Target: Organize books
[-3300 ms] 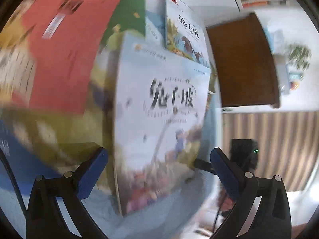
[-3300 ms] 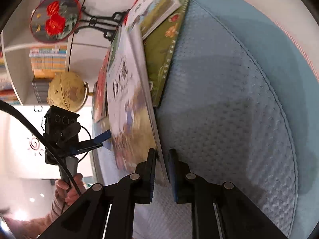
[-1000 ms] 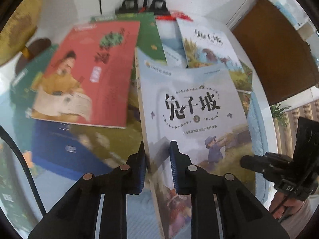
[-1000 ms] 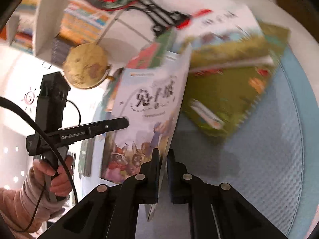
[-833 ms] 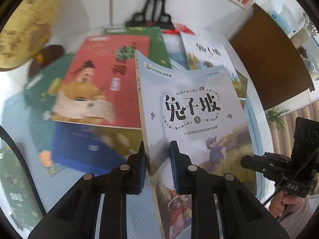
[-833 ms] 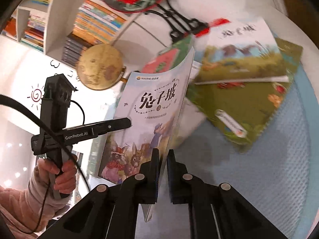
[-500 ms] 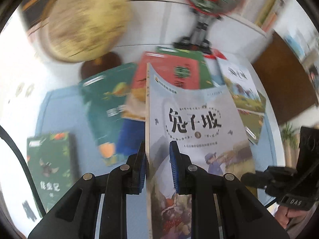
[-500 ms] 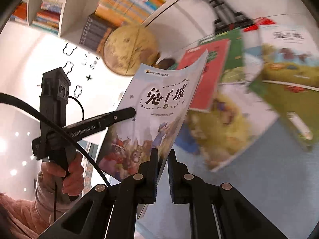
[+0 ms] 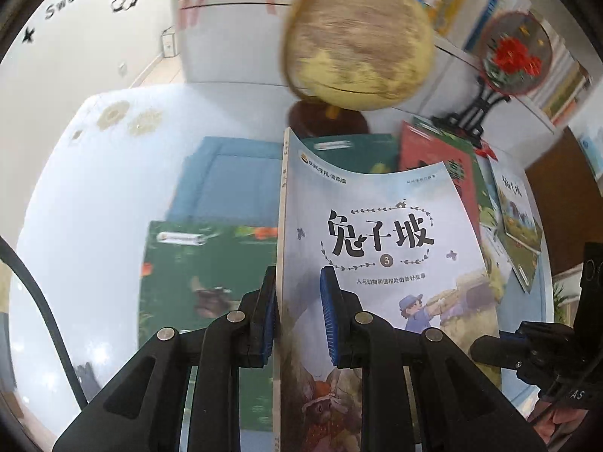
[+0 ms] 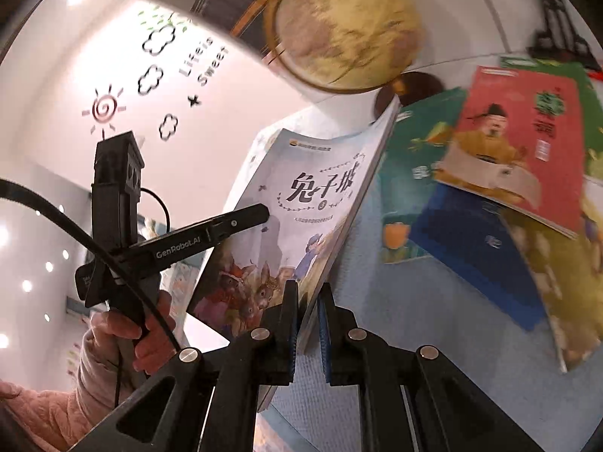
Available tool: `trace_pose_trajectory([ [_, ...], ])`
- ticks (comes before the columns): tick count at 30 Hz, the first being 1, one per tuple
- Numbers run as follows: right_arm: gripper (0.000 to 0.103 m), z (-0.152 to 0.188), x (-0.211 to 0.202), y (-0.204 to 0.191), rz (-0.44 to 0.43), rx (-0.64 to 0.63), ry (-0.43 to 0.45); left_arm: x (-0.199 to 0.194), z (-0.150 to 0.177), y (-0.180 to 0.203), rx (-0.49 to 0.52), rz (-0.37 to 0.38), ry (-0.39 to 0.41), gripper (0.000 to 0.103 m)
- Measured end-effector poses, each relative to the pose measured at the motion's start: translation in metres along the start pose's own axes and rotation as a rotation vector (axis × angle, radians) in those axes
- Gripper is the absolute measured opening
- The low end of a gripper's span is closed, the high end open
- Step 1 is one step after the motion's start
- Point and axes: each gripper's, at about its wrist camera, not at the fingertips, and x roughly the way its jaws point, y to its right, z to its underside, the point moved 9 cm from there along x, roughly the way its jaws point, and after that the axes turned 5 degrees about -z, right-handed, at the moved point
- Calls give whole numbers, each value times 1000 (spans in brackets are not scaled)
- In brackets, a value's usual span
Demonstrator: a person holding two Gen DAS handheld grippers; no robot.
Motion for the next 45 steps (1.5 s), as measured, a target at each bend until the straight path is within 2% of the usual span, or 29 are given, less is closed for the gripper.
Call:
trace_pose_trajectory([
  [7,10,3,65,-15,13,-14,-71,20,12,-67,-90,-16,-33,19],
  [11,11,15,105,-17,-3,39,-123,36,21,-104,-155,43,-85,19],
  [16,11,29,132,-24,-12,52,-150,52,37,-133,-215,64,-138,19],
  [24,11,45,143,-12,52,102,-209,61,49,-134,-217,90,-182,24],
  [26,11,47,145,-7,68,118,-223,67,55,-136,-202,67,-215,26],
  [31,11,46,147,-3,118,130,-230,67,56,-139,-186,20,-222,26],
  [36,11,50,143,-1,131,143,-230,72,58,-141,-168,-17,-255,27],
  [38,11,53,142,0,135,147,-226,72,59,-140,-159,-33,-253,27],
  [40,12,53,143,2,140,169,-231,74,59,-141,-166,-46,-252,33],
  [43,12,50,142,7,143,208,-242,71,60,-152,-202,-77,-236,33],
  [45,13,43,136,6,185,169,-231,65,59,-162,-222,-115,-223,33],
])
